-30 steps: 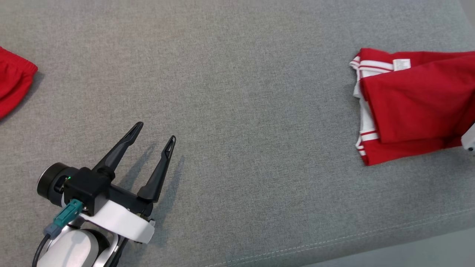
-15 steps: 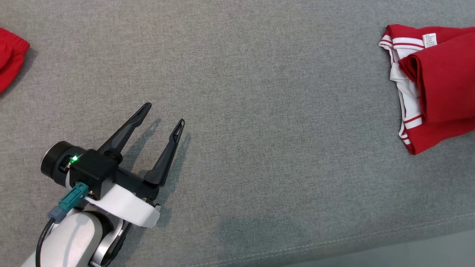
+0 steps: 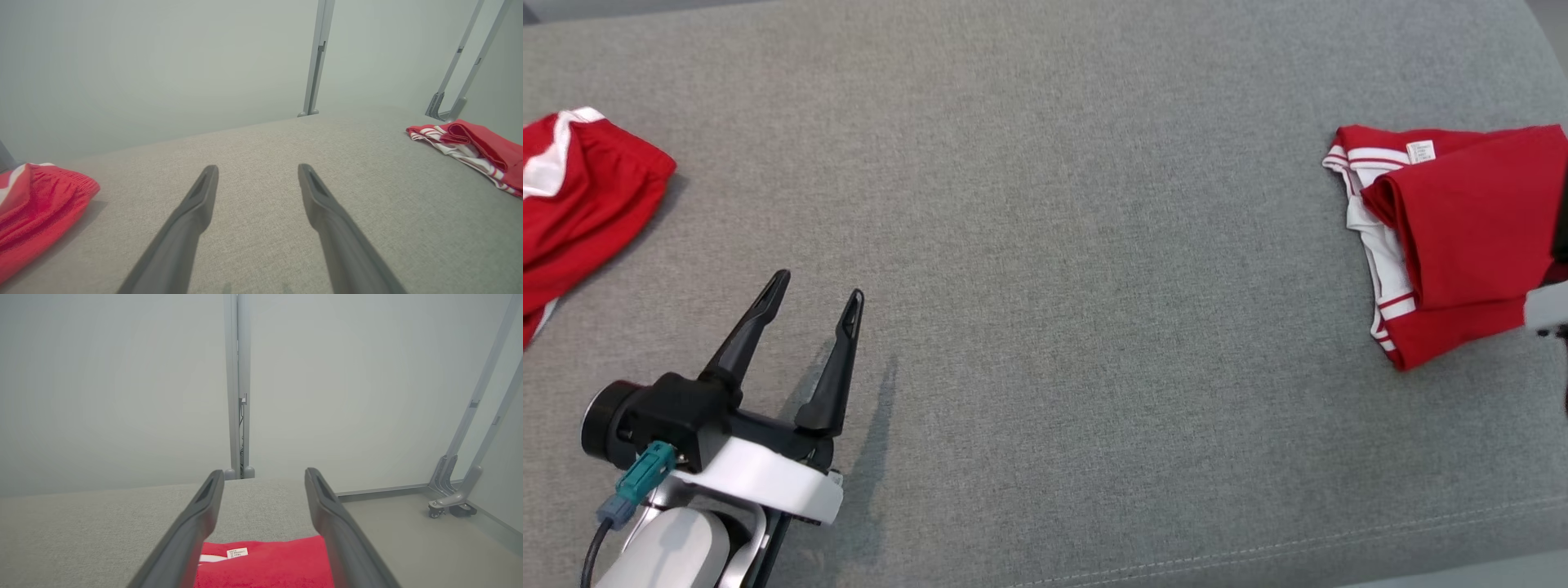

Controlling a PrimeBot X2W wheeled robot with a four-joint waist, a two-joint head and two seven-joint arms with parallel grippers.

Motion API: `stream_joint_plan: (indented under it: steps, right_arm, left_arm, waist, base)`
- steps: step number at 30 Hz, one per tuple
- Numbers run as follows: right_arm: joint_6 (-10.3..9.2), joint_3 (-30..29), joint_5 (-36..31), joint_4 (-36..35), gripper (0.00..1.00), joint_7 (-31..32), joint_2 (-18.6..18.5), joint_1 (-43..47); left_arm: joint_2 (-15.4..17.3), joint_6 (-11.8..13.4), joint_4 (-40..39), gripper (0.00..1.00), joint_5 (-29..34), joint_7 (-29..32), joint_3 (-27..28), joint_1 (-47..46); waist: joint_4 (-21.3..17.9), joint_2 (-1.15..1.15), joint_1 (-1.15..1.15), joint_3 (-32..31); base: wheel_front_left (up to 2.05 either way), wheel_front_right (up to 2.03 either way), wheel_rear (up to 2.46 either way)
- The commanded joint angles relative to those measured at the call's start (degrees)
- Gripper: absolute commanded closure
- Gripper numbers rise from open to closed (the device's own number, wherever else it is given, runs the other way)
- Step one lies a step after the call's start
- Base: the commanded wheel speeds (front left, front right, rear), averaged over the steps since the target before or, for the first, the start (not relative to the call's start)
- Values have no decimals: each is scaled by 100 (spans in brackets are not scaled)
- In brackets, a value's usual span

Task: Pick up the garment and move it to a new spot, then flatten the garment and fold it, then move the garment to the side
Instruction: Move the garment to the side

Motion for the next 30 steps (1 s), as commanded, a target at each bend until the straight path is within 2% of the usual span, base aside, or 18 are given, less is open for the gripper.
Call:
stream_joint_plan:
  steps: [1, 9, 14, 21, 30]
  right_arm:
    - [-17, 159, -77, -357, 0, -59, 32, 274]
    - [-17, 606, -382, -1092, 0, 55, 570, 1273]
    - [-17, 689, -505, -1447, 0, 168, 827, 1981]
    - [-17, 684, -639, -1753, 0, 368, 1002, 2739]
    - [-17, 511, -677, -2167, 0, 511, 1109, 3374]
  left_arm:
    - [158, 82, -102, 0, -70, -70, 286, 4]
    - [159, 271, -22, 0, -256, -215, 551, 526]
    - [82, 361, 31, 0, -343, -289, 668, 891]
    - [-6, 411, 118, 0, -446, -319, 670, 1337]
    - [23, 436, 215, 0, -540, -319, 738, 1613]
  waist:
    - [139, 0, 0, -328]
    - [316, 0, 0, -967]
    - [399, 0, 0, -1397]
    - [440, 0, 0, -1826]
    - [481, 0, 0, -2026]
  base:
    - [0, 0, 0]
    - [0, 0, 0]
    - [0, 0, 0]
    - [0, 0, 0]
    - [0, 0, 0]
